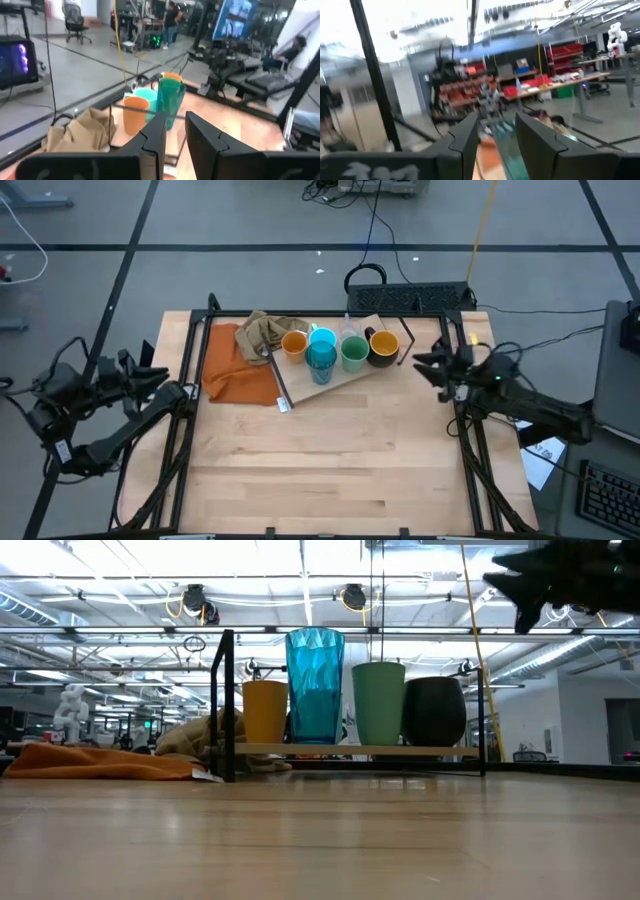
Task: Stack small to large cups/mugs on shelf
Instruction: Return to Home Position
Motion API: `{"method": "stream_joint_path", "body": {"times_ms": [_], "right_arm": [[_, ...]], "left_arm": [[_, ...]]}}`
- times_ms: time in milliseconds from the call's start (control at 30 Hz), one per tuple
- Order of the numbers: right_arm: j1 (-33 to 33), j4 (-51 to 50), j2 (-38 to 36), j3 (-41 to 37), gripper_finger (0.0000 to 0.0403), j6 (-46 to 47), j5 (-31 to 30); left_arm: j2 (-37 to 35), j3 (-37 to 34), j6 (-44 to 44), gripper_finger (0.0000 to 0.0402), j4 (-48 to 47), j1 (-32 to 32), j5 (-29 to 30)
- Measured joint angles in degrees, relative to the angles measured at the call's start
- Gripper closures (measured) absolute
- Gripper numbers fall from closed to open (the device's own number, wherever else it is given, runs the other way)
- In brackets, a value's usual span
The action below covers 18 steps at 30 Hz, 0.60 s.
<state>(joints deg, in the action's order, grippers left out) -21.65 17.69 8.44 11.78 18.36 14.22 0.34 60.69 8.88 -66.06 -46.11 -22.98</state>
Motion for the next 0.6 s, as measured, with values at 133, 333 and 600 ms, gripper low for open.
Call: {"method": "stream_joint_path", "body": {"times_ms": [133,333,600], "right_arm": [[0.00,1.39,5.61,-2.62,0.0282,-6.49,-0.11],[0.02,9.52,11.99,-8.03,0.0282,-8.62,-0.53],[0.12,0.17,11.97,-8.50,0.0282,-11.08,-0.05]], "left_arm": [[-0.02,-1.01,-2.14,0.0330,-1.35,-0.03,-0.90],[-0.02,-6.83,-3.23,0.0330,-1.11,-1.69,-7.34],[-0.04,-9.46,-10.78,0.0330,6.61,-6.13,-11.08]]}}
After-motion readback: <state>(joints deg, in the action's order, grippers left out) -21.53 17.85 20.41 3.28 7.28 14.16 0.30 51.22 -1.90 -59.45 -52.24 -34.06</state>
